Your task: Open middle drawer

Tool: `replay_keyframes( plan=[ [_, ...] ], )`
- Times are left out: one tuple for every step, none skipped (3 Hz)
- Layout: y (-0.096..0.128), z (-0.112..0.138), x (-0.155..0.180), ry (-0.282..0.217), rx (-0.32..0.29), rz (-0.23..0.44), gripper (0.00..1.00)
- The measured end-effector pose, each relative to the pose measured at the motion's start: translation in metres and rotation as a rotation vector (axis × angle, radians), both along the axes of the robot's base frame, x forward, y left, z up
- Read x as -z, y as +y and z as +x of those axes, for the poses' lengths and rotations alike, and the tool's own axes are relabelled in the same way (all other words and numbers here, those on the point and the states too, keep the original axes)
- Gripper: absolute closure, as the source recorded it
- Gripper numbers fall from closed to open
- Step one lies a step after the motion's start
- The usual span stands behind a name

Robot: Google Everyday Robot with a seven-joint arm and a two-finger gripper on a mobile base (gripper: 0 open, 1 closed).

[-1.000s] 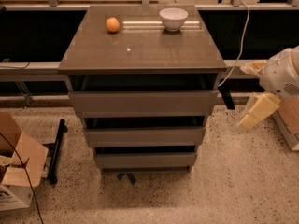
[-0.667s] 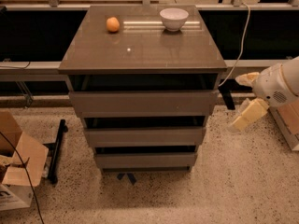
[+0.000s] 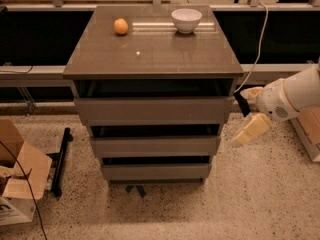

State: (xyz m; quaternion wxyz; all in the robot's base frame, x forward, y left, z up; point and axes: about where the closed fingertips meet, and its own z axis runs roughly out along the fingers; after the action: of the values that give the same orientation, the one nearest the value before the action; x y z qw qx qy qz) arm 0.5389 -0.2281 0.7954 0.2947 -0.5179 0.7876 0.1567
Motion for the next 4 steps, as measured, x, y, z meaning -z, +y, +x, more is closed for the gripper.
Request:
replay_keyframes(
  plan=[
    [0.055, 0.021, 0.068, -0.015, -0.026, 0.017, 0.00],
    [0.084, 0.039, 0.121, -0.011, -0.040, 0.031, 0.00],
    [0.093, 0.051, 0.171, 0.025, -0.006, 0.061, 0.00],
    [0.084, 0.070, 0.209, 0.107, 0.059, 0.124, 0.00]
  ],
)
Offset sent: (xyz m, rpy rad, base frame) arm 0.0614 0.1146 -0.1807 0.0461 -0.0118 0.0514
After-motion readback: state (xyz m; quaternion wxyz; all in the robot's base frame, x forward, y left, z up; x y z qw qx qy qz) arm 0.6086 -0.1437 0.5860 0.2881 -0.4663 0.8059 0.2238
